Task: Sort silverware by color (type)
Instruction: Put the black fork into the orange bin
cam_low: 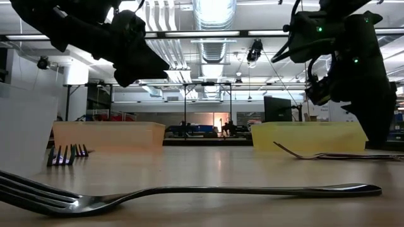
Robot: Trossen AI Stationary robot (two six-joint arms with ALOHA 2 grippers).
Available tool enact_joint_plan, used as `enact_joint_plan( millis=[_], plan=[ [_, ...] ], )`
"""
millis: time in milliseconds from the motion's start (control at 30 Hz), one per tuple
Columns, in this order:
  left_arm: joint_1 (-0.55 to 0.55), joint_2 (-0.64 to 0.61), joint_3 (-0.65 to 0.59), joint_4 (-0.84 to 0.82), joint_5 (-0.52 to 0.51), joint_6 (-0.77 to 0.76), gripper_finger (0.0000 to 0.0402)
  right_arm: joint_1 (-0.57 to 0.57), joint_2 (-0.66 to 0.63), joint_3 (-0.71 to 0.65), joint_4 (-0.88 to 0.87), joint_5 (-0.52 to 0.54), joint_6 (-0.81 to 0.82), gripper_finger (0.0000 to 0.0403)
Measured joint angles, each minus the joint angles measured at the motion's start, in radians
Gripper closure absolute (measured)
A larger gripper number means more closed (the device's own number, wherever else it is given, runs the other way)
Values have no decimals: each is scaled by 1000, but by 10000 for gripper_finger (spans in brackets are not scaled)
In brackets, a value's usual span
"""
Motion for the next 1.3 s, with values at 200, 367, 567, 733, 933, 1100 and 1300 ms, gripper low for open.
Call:
enact_joint_plan(
  millis=[200,367,567,733,933,1100,1300],
  plan=[
    [0,0,0,-1,0,-2,267,0,0,-12,47,1,2,252],
    [0,0,0,-2,0,-2,267,0,0,-16,47,57,4,252],
    [0,0,0,-2,0,-2,267,-2,18,-21,92,81,20,252],
    [0,0,0,-3,0,-2,267,-2,75,-17,112,71,-2,252],
    [0,0,0,-3,0,-2,267,-4,146,-18,120,74,-29,255],
    [0,0,0,3,0,-2,267,-26,152,-18,125,63,-69,284],
    [0,0,0,10,0,-2,267,-82,135,-19,126,24,-107,352]
  ],
)
